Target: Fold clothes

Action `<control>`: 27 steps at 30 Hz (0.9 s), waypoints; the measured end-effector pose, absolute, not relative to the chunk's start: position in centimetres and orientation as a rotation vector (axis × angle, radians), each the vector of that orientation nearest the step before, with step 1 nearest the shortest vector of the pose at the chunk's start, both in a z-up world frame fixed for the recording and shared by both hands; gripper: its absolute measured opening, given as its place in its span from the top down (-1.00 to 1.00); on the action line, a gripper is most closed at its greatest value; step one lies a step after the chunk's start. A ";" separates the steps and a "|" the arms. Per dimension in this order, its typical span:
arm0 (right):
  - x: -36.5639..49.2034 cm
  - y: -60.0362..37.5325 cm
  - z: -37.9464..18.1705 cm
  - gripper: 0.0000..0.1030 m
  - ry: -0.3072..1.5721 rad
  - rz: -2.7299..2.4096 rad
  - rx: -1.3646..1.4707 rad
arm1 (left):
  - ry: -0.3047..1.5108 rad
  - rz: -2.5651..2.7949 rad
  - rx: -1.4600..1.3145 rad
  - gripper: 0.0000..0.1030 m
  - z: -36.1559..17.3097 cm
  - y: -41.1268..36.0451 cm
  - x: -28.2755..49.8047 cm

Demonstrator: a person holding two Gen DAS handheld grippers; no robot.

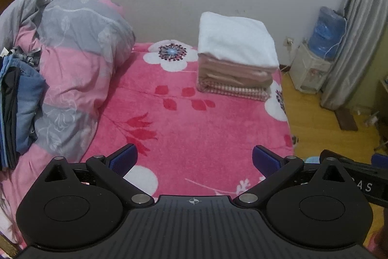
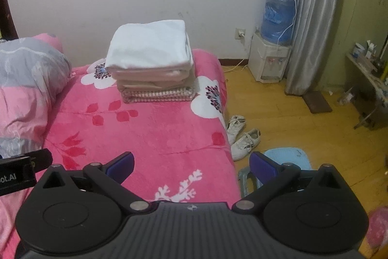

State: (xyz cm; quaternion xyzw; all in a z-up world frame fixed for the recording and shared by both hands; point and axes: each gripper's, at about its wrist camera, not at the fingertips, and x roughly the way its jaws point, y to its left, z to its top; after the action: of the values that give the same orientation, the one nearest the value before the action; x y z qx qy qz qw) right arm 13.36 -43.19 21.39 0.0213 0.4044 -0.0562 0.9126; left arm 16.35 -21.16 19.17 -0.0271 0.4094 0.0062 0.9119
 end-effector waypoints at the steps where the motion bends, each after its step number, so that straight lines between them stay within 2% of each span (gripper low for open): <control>1: 13.3 -43.1 21.3 -1.00 0.834 -0.115 0.034 | 0.843 0.011 -0.053 -0.98 19.2 -21.3 16.3; 27: 13.6 -43.1 20.5 -1.00 0.852 -0.078 -0.048 | 0.901 0.026 -0.028 -0.98 17.8 -22.1 16.2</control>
State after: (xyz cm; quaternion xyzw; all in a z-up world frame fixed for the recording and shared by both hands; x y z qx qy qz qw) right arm 13.63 -43.06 20.48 -0.0231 0.4130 -0.0377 0.9097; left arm 16.20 -22.07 17.79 -0.0137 0.4353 0.0125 0.9001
